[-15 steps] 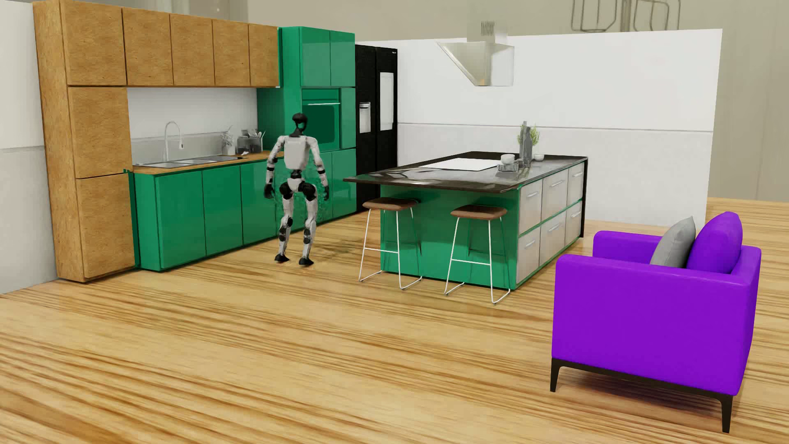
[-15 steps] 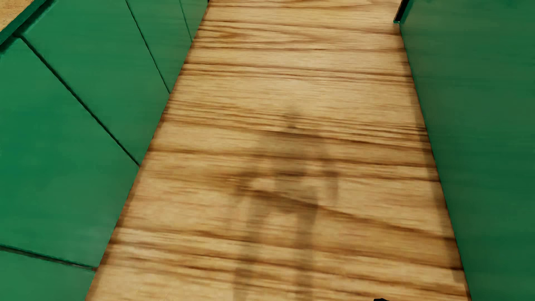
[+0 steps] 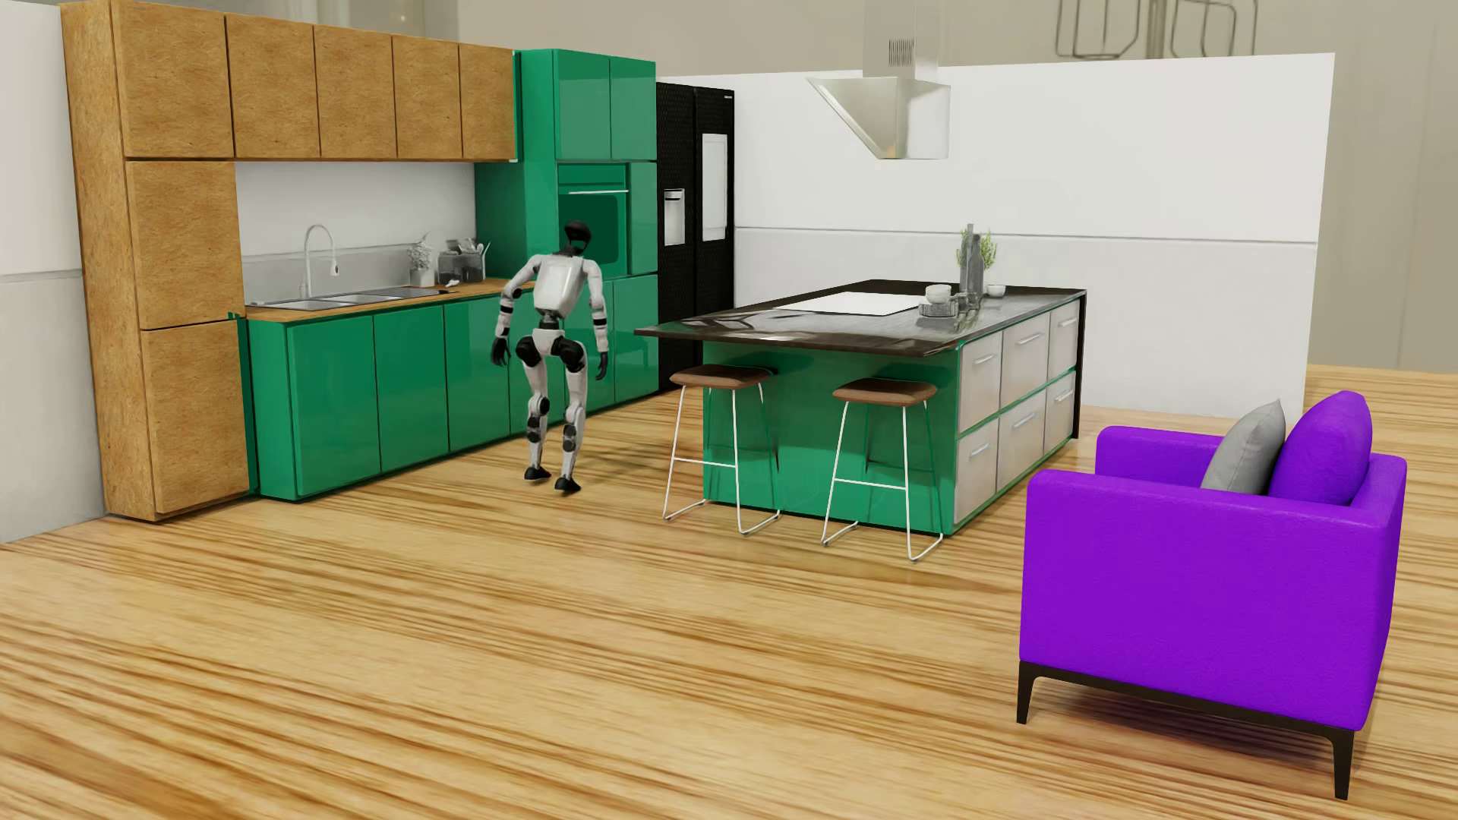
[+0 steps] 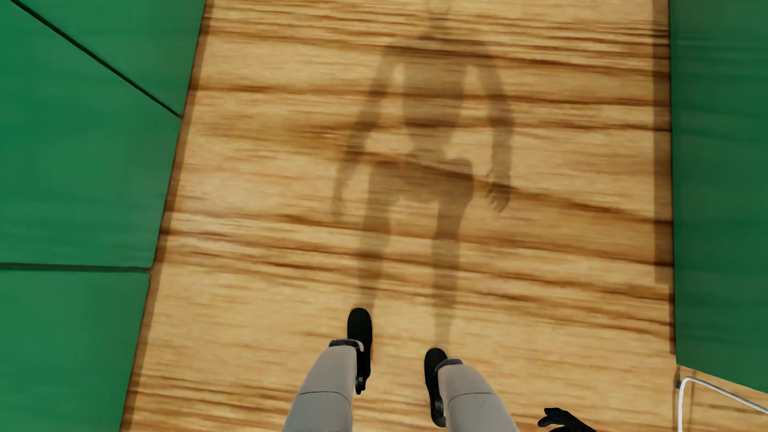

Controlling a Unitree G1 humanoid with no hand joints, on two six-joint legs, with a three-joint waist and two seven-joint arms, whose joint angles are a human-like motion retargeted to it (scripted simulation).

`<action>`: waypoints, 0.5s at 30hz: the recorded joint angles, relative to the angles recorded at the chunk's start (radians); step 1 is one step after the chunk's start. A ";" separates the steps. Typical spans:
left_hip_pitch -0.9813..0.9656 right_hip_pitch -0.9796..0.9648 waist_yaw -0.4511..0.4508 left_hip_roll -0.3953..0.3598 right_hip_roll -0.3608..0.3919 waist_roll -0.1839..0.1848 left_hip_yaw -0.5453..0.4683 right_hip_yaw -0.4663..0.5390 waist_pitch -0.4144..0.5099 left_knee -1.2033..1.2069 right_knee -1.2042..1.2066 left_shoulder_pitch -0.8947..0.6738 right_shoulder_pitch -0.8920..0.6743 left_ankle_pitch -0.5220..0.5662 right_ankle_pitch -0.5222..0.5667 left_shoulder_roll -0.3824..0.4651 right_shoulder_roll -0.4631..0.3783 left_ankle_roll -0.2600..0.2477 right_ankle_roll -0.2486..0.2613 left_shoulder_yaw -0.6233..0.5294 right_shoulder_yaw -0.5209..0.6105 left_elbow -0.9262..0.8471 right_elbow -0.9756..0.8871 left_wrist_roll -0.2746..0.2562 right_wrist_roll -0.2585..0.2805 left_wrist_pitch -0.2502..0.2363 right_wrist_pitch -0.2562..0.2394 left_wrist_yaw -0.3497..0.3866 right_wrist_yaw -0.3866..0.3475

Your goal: Reach down

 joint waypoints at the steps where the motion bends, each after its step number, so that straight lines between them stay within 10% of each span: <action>1: 0.010 -0.003 0.009 0.003 0.009 -0.001 0.000 0.000 0.000 -0.012 0.000 -0.007 -0.010 0.018 0.008 0.006 0.003 0.000 0.000 0.001 0.005 -0.001 -0.011 0.000 0.000 0.000 0.000 0.000 0.000; 8: 0.023 -0.077 0.062 -0.003 0.033 -0.052 0.000 0.000 0.079 -0.055 -0.015 -0.291 -0.270 -0.010 0.090 0.104 0.013 0.000 0.000 -0.198 0.220 0.023 0.008 0.000 0.000 0.000 0.000 0.000 0.000; 15: -0.277 -0.383 0.002 -0.031 -0.062 -0.068 0.000 0.000 0.080 0.085 0.227 -1.109 -1.069 0.028 0.045 0.158 0.060 0.000 0.000 -0.476 0.562 0.214 0.299 0.000 0.000 0.000 0.000 0.000 0.000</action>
